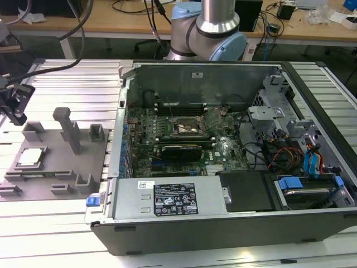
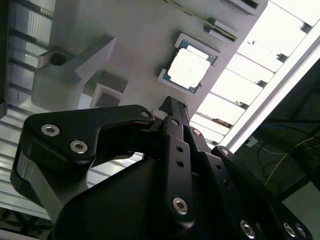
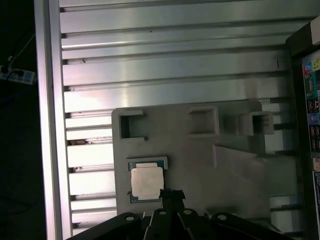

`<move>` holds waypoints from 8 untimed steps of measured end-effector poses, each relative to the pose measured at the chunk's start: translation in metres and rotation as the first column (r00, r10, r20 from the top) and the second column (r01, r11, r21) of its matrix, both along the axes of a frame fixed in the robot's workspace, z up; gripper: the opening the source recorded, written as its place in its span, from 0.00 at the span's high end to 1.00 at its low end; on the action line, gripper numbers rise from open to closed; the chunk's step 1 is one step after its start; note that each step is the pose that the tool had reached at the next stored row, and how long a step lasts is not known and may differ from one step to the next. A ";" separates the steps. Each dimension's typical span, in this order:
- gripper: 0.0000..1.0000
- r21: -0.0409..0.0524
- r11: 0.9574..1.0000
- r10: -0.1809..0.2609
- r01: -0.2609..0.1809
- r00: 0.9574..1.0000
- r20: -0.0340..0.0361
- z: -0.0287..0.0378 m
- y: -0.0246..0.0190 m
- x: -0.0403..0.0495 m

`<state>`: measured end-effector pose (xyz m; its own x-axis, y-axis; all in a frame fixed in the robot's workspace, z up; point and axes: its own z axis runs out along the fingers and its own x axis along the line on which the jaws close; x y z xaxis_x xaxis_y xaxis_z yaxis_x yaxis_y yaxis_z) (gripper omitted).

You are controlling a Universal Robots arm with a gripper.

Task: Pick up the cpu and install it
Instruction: 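Pick up the cpu and move it towards the insertion slot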

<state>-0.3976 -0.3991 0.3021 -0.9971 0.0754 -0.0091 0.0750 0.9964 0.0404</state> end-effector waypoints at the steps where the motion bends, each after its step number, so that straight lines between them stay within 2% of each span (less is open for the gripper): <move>1: 0.89 0.000 1.000 0.000 0.000 1.000 -0.001 -0.0019 -0.0002 -0.0002; 3: 0.89 0.000 1.000 0.000 0.000 1.000 -0.004 -0.0058 -0.0011 -0.0004; 5: 0.89 0.000 1.000 0.000 0.000 1.000 -0.007 -0.0125 -0.0030 -0.0010; 8: 0.89 0.000 1.000 0.000 0.000 1.000 -0.008 -0.0196 -0.0049 -0.0022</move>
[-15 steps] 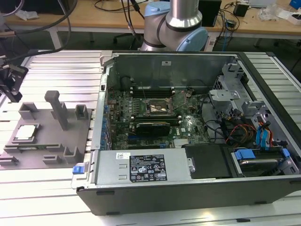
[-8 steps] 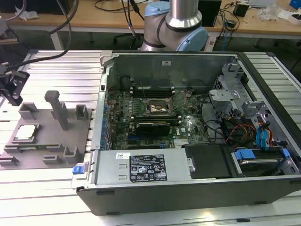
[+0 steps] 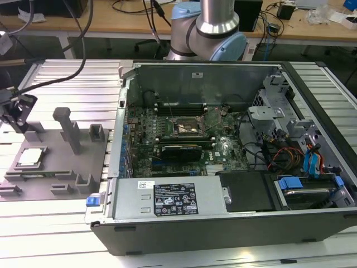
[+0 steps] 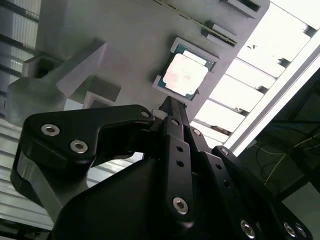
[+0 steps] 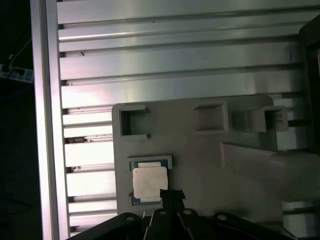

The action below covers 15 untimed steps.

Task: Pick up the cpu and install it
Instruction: 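Pick up the cpu and move it towards the insertion slot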

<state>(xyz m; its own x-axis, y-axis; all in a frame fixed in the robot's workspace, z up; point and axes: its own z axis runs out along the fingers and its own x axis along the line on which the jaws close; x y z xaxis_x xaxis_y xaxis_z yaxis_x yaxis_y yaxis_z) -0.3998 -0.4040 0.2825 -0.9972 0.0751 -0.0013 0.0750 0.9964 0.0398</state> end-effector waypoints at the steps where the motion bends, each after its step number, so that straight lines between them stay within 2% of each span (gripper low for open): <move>1: 0.89 0.000 1.000 0.000 0.000 1.000 0.000 -0.0017 -0.0007 -0.0004; 6: 0.89 0.000 1.000 0.000 0.000 1.000 0.000 -0.0148 -0.0063 -0.0049; 15: 0.89 0.000 1.000 0.000 0.000 1.000 0.000 -0.0337 -0.0100 -0.0094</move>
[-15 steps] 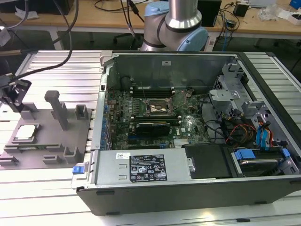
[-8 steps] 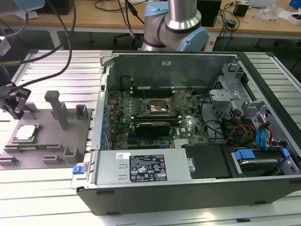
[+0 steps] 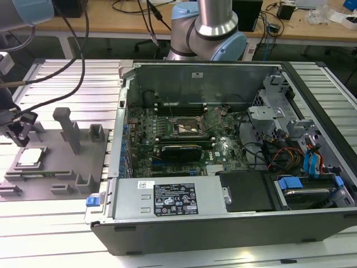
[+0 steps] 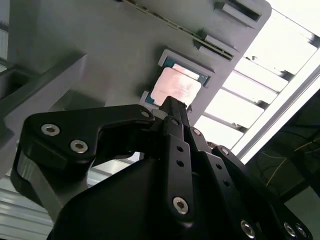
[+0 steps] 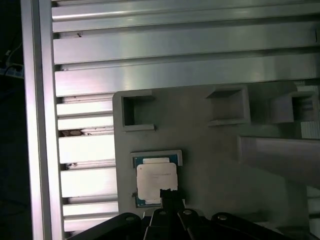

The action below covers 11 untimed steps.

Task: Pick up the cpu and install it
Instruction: 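Pick up the cpu and move it towards the insertion slot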

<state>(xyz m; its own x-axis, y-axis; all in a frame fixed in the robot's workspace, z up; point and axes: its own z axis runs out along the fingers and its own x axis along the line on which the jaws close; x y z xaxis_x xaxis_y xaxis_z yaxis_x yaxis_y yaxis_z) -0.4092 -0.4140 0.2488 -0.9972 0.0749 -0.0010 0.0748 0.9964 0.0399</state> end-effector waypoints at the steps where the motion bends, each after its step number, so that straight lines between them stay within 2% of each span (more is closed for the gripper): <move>1: 0.89 0.000 1.000 0.001 -0.001 1.000 0.000 -0.0027 -0.0009 -0.0005; 7: 0.89 0.000 1.000 0.006 -0.006 1.000 0.000 -0.0145 -0.0041 -0.0036; 11: 0.89 0.001 1.000 0.010 -0.010 1.000 0.001 -0.0220 -0.0048 -0.0045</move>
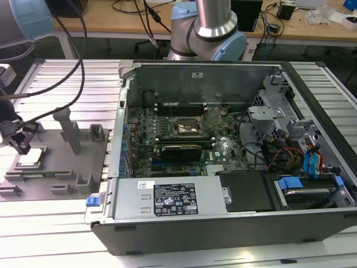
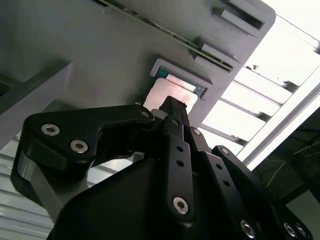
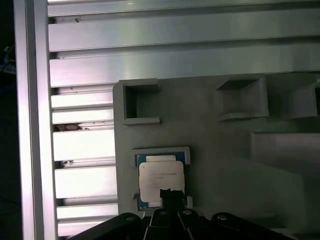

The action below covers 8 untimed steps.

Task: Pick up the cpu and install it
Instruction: 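Pick up the cpu and move it towards the insertion slot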

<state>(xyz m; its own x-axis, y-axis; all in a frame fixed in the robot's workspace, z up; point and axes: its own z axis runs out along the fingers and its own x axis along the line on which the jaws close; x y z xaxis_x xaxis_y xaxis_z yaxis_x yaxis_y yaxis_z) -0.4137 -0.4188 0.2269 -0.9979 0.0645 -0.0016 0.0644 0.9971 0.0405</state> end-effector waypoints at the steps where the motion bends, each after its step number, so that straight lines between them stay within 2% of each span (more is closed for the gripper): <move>1: 0.89 0.000 1.000 0.001 -0.001 1.000 0.000 -0.0017 0.0000 0.0000; 4: 0.89 0.000 1.000 0.004 -0.004 1.000 0.000 -0.0110 0.0000 0.0000; 8: 0.89 0.000 1.000 0.009 -0.009 1.000 0.000 -0.0129 0.0008 0.0000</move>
<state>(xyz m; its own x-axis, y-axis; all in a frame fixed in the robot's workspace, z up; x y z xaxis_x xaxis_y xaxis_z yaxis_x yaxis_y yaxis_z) -0.4137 -0.4180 0.2139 -0.9985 0.0555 -0.0017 0.0554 0.9976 0.0404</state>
